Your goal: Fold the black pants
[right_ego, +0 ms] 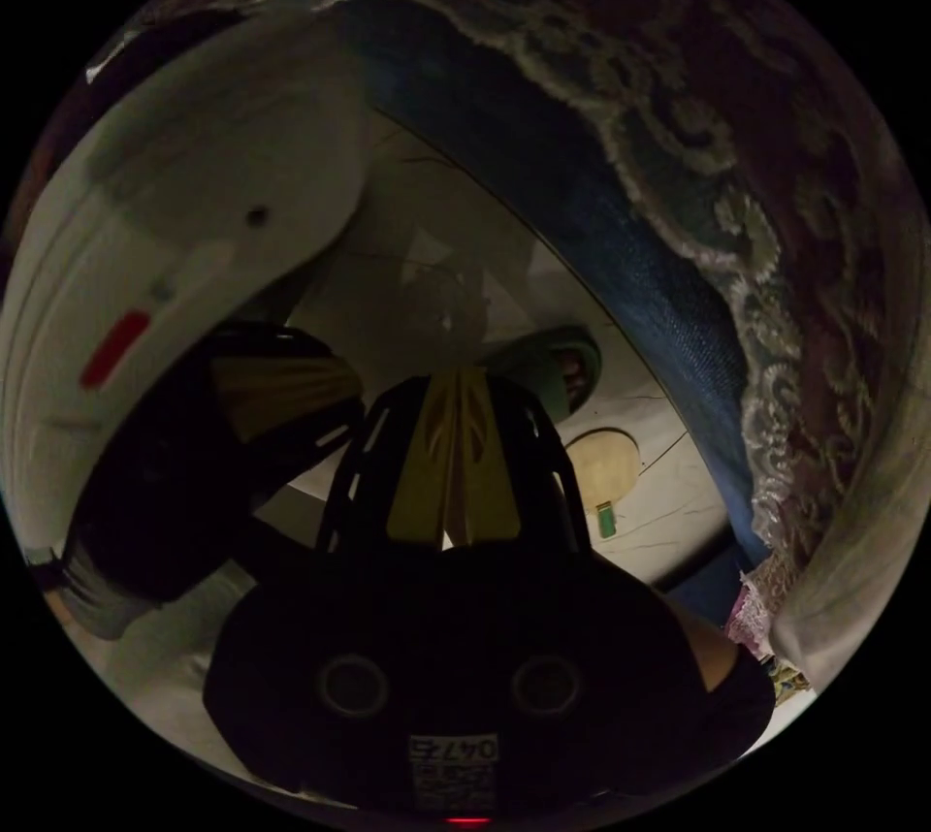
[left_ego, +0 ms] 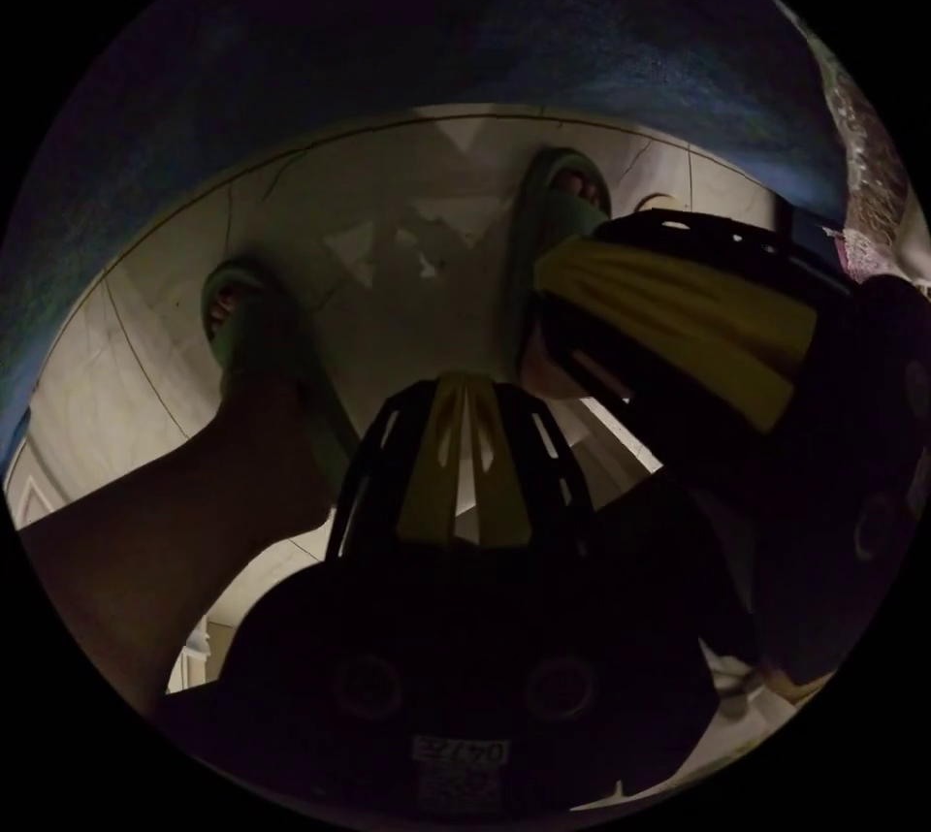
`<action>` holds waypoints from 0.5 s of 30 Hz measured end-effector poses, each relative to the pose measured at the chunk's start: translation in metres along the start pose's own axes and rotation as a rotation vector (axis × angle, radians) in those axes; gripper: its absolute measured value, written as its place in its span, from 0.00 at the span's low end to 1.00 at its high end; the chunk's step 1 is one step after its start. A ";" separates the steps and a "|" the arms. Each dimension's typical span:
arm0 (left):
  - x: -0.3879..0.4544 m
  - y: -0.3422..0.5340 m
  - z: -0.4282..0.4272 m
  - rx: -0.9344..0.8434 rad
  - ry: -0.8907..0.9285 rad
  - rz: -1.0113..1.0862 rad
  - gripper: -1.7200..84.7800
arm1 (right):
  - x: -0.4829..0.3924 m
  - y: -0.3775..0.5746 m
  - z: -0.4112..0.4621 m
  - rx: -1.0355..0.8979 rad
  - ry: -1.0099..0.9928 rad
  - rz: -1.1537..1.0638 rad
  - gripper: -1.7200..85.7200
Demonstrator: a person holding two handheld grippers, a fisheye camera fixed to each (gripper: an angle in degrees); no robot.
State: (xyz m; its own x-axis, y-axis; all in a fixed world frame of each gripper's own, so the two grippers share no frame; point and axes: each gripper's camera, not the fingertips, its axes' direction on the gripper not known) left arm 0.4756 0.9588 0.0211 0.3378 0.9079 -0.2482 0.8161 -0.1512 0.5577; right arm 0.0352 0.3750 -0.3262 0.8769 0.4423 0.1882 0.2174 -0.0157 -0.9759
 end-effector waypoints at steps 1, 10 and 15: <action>0.002 0.003 -0.003 -0.005 0.002 -0.002 0.01 | -0.006 -0.005 -0.003 -0.002 0.001 -0.007 0.01; 0.047 0.041 -0.042 -0.060 -0.064 0.025 0.01 | -0.046 -0.032 -0.025 0.007 0.031 -0.053 0.01; 0.064 0.065 -0.069 -0.065 -0.065 0.008 0.01 | -0.061 -0.045 -0.030 0.004 0.036 -0.065 0.01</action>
State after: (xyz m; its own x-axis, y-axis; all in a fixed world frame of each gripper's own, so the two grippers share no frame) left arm 0.5182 1.0336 0.0959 0.3759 0.8792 -0.2927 0.7815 -0.1310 0.6101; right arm -0.0150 0.3215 -0.2910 0.8758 0.4099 0.2548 0.2725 0.0158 -0.9620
